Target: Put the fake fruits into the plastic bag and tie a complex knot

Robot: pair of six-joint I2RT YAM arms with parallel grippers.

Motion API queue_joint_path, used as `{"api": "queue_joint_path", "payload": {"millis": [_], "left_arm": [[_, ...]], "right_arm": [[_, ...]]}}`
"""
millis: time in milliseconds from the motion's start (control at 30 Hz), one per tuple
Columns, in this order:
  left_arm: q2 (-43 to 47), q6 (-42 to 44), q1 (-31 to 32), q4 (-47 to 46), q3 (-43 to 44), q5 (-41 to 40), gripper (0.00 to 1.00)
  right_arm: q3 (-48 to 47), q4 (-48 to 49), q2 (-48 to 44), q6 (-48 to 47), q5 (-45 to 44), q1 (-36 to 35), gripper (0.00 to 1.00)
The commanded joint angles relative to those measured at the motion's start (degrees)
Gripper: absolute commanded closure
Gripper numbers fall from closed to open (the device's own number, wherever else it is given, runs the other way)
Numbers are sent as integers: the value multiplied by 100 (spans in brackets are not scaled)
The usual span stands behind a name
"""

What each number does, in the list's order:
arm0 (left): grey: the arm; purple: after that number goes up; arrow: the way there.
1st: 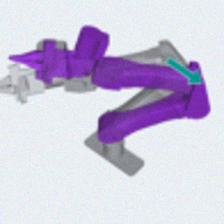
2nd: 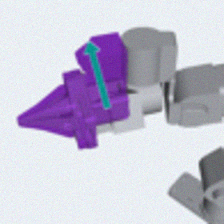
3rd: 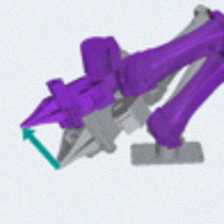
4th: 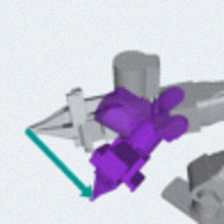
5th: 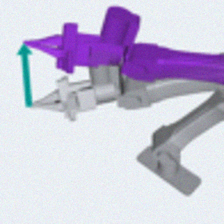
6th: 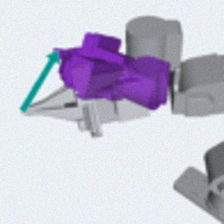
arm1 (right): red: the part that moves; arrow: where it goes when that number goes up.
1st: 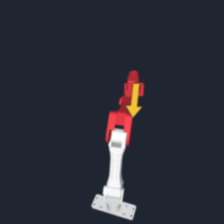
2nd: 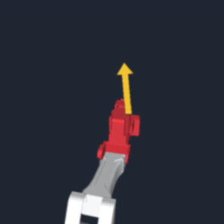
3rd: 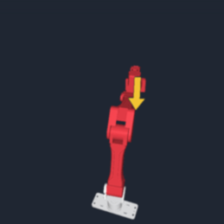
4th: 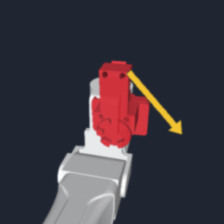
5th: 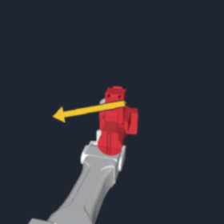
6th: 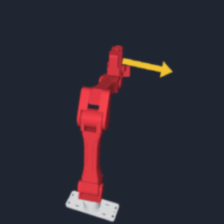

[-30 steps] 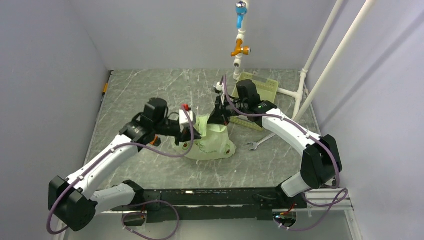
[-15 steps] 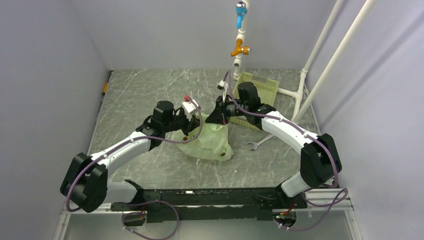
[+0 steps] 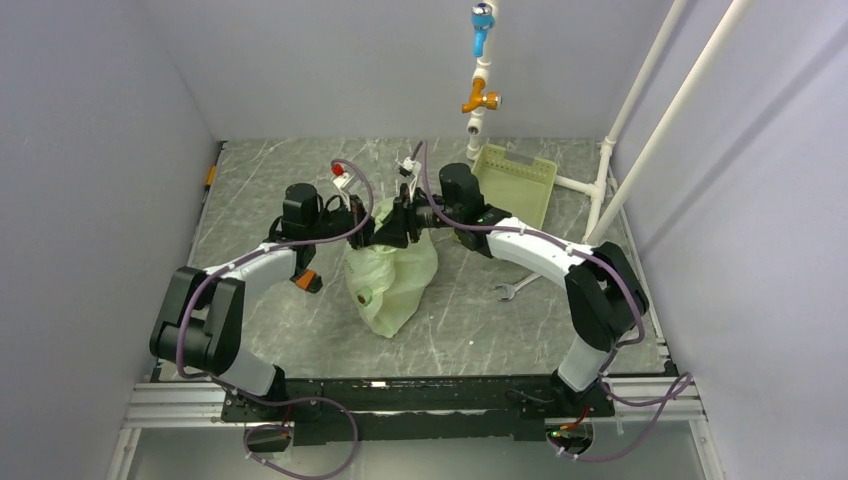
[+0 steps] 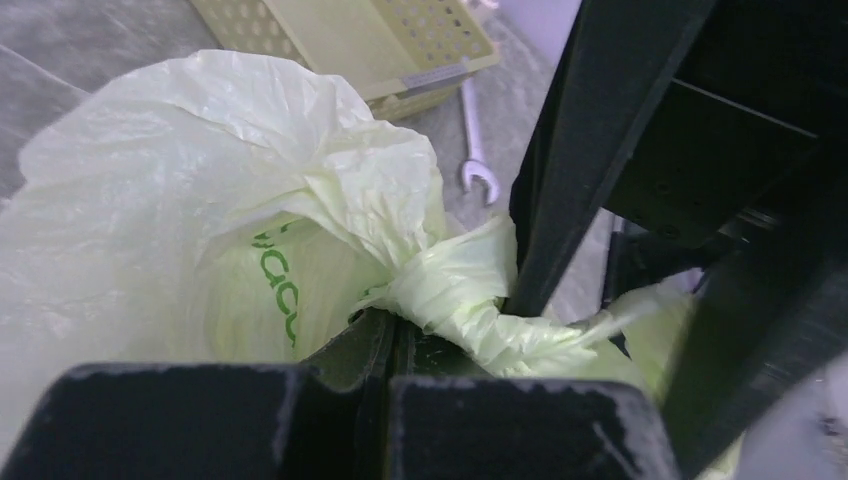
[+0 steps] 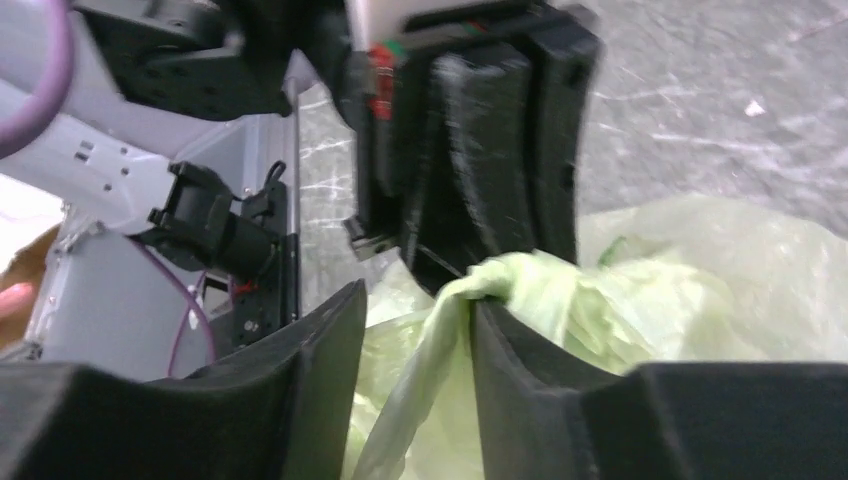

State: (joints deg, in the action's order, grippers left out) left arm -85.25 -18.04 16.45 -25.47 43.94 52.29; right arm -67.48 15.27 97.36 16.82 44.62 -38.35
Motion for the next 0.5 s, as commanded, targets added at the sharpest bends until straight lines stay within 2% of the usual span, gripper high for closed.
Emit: {"api": "queue_joint_path", "payload": {"millis": [0,33,100,167,233,300,367,433,467], "left_arm": [[-96,-965,-77,-959,-100,1174,100],[-90,-1029,-89,-1016,-154,1212,100],[-71,-1063,-89,-1037,-221,1247,100],[-74,-1093,-91,-1039,-244,1265,100],[-97,-1108,-95,-1038,-206,1314,100],[-117,-1118,-91,-1058,-166,1358,100],[-163,-1142,-89,-1056,-112,1390,100],[-243,-1198,-89,-1084,-40,1454,100],[-270,-1232,-89,-1115,-2,1482,100]], "right_arm": [[-526,-434,-420,-466,652,-51,40],[-563,-718,-583,-518,645,46,30],[-638,-1270,-952,-609,625,272,22],[-717,-1839,-1268,-764,536,525,20],[-805,-2427,-1507,-1021,31,666,20],[-769,-2857,-1645,-1197,-477,872,30],[-495,-2939,-1724,-1314,-785,1111,47],[-215,-2986,-1711,-1566,-905,1192,62],[-118,-3021,-1655,-1705,-840,1193,65]]}}
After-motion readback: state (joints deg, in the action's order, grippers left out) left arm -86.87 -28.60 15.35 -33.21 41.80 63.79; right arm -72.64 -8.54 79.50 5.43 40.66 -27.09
